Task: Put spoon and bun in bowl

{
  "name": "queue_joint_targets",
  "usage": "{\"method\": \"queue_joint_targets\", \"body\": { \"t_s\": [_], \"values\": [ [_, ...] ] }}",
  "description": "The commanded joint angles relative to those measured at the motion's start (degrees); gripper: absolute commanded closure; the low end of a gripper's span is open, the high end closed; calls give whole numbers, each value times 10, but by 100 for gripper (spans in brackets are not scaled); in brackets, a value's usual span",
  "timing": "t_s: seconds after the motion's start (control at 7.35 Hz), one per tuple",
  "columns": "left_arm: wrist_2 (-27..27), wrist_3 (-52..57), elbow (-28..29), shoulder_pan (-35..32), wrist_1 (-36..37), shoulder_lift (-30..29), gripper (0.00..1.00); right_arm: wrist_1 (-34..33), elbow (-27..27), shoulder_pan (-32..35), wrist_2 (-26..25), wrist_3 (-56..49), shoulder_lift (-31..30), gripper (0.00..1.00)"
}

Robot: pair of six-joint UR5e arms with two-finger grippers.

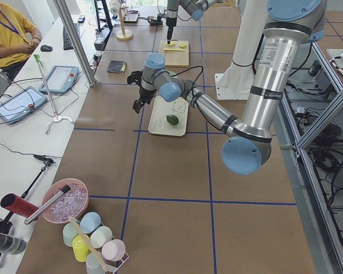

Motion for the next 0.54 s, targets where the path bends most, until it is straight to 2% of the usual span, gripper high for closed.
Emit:
{"method": "queue_joint_targets", "body": {
  "t_s": [0.0,0.14,0.27,0.41],
  "values": [
    [-77,135,41,-115,0,61,1,-6,1,139,87,-233,-107,0],
    [-124,207,77,-177,-7,95,1,-7,-15,191,100,-339,-143,0],
    [-138,297,122,-232,-9,99,0,-5,-36,229,105,-413,-164,0],
    [-154,312,150,-262,-7,121,0,-5,-75,288,137,-504,-180,0]
  ]
}}
